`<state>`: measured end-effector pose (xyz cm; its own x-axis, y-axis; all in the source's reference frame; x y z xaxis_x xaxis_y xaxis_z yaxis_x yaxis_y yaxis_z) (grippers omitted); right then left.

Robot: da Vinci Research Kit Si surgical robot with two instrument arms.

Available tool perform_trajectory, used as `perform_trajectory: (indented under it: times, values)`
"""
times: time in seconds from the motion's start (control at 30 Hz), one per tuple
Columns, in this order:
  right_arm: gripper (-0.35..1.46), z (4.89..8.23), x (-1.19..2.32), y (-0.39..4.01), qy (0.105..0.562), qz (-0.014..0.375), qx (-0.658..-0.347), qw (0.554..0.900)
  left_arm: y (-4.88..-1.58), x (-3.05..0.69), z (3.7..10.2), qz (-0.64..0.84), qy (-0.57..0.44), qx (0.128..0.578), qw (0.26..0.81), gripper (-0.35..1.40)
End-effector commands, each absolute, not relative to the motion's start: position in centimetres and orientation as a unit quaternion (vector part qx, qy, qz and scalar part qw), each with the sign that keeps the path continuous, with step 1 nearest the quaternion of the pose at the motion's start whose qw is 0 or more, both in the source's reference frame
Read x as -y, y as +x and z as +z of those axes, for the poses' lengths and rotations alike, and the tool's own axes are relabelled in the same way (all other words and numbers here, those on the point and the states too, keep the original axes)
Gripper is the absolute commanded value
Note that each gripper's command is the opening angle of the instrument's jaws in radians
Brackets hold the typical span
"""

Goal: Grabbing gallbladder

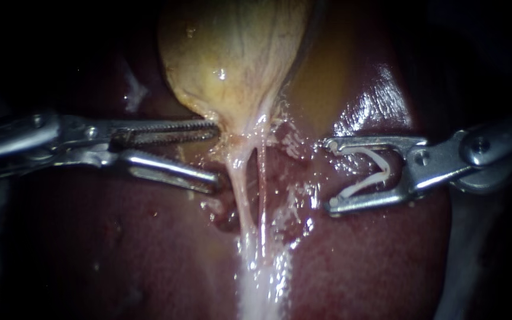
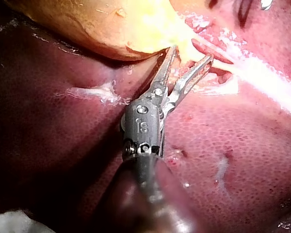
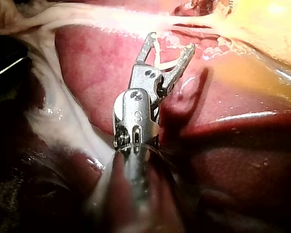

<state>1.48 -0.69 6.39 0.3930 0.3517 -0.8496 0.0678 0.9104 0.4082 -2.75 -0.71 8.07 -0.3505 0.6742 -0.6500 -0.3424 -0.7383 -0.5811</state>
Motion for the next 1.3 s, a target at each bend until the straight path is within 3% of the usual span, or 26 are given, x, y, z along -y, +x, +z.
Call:
perform_trajectory:
  times: [0.03, 0.83, 1.3]
  values:
    - [0.48, 6.4, 0.69, 1.48, 0.193, 0.087, -0.544, 0.812, -2.76, 0.71, 8.07, 0.803, -0.474, 0.175, 0.316, 0.32]
    - [0.48, 6.39, 0.69, 1.51, 0.192, 0.088, -0.544, 0.812, -2.83, 0.6, 8.33, 0.806, -0.474, 0.176, 0.308, 0.19]
    - [0.48, 6.39, 0.69, 1.52, 0.192, 0.088, -0.544, 0.812, -2.78, 0.6, 8.42, 0.816, -0.457, 0.176, 0.306, -0.27]
